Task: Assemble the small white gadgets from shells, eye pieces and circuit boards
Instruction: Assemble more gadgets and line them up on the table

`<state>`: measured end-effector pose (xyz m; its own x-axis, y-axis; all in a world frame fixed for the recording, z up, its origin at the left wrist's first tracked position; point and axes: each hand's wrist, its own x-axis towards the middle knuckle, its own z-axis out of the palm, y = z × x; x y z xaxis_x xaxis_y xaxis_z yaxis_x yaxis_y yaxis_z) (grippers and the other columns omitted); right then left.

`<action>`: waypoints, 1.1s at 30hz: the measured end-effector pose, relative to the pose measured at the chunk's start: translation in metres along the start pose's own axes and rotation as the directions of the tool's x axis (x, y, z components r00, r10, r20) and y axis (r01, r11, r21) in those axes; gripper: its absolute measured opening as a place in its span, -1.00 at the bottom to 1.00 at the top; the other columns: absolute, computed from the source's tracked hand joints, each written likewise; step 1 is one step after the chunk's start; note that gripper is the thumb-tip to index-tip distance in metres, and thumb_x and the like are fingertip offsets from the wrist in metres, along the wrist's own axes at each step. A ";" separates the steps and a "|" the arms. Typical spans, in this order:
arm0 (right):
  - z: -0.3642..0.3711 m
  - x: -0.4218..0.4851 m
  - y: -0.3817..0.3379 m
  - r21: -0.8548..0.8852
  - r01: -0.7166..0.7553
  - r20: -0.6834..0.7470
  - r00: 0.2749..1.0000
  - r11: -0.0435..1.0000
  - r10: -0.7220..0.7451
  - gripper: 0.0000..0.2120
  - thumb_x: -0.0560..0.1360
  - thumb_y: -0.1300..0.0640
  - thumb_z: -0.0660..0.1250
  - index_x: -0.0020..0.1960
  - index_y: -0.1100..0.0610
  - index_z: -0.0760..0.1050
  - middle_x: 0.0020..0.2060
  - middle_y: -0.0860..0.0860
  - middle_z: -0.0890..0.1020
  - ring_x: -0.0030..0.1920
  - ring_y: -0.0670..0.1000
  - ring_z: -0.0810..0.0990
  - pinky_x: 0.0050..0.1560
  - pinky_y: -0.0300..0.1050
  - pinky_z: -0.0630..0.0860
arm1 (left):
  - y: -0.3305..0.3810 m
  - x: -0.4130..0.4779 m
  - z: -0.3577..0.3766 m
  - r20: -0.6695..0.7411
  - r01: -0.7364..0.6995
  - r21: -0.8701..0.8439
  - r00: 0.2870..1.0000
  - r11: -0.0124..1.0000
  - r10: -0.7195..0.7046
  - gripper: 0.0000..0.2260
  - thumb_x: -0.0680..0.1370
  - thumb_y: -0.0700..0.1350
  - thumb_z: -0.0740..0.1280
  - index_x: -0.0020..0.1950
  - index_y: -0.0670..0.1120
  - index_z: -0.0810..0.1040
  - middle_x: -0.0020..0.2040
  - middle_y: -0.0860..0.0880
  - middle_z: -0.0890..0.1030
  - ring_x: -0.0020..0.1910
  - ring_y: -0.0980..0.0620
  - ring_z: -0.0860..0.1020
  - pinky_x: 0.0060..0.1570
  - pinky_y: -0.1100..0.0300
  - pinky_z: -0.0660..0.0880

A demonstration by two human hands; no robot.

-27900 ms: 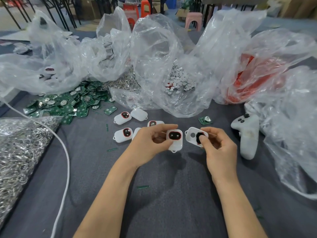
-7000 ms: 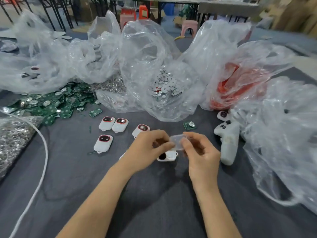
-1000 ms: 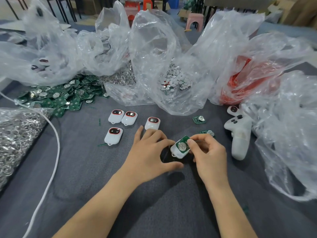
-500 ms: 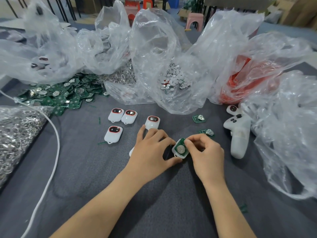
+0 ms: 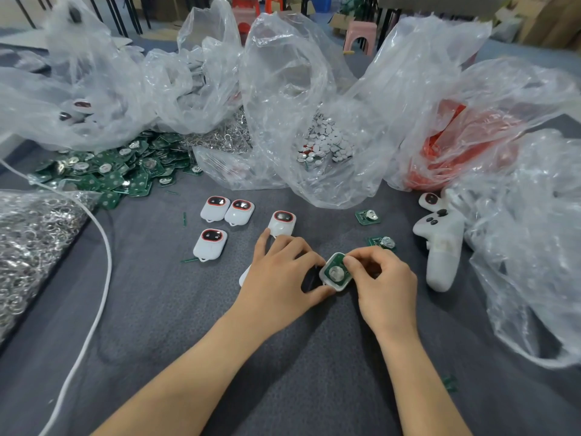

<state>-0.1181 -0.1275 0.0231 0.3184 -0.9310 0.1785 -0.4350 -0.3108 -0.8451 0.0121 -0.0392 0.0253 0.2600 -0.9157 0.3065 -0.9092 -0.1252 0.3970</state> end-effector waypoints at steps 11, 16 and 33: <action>0.001 0.001 0.002 -0.027 0.027 -0.004 1.000 0.999 -0.027 -0.92 0.45 0.27 0.42 -0.17 0.10 0.60 -0.21 -0.02 0.62 -0.17 -0.27 0.53 -0.22 -0.54 0.36 | 0.001 0.000 0.000 -0.010 0.009 -0.004 1.000 1.000 -0.009 -0.72 0.42 0.17 0.44 -0.01 0.01 0.67 -0.08 0.04 0.58 0.06 -0.01 0.53 0.38 -0.19 0.19; 0.003 0.001 0.004 -0.034 0.061 -0.013 0.998 0.998 -0.061 -0.92 0.44 0.29 0.43 -0.18 0.13 0.60 -0.21 -0.01 0.60 -0.17 -0.25 0.53 -0.21 -0.52 0.37 | 0.002 0.000 0.001 -0.024 0.000 0.002 1.000 1.000 0.000 -0.70 0.41 0.17 0.44 0.03 0.02 0.66 -0.07 0.05 0.58 0.06 0.00 0.53 0.37 -0.19 0.20; 0.010 0.000 0.004 -0.118 0.180 -0.034 0.982 0.977 -0.185 -0.97 0.47 0.29 0.39 -0.14 0.20 0.57 -0.15 0.03 0.53 -0.20 -0.02 0.53 -0.12 -0.20 0.46 | 0.001 0.001 0.006 -0.014 -0.059 -0.019 0.998 0.998 0.059 -0.66 0.41 0.03 0.48 0.15 0.01 0.61 -0.02 0.11 0.63 0.15 0.00 0.53 0.33 -0.24 0.25</action>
<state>-0.1114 -0.1274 0.0144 0.3643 -0.8635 0.3489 -0.4666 -0.4934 -0.7340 0.0096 -0.0425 0.0207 0.2105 -0.9161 0.3411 -0.9167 -0.0638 0.3944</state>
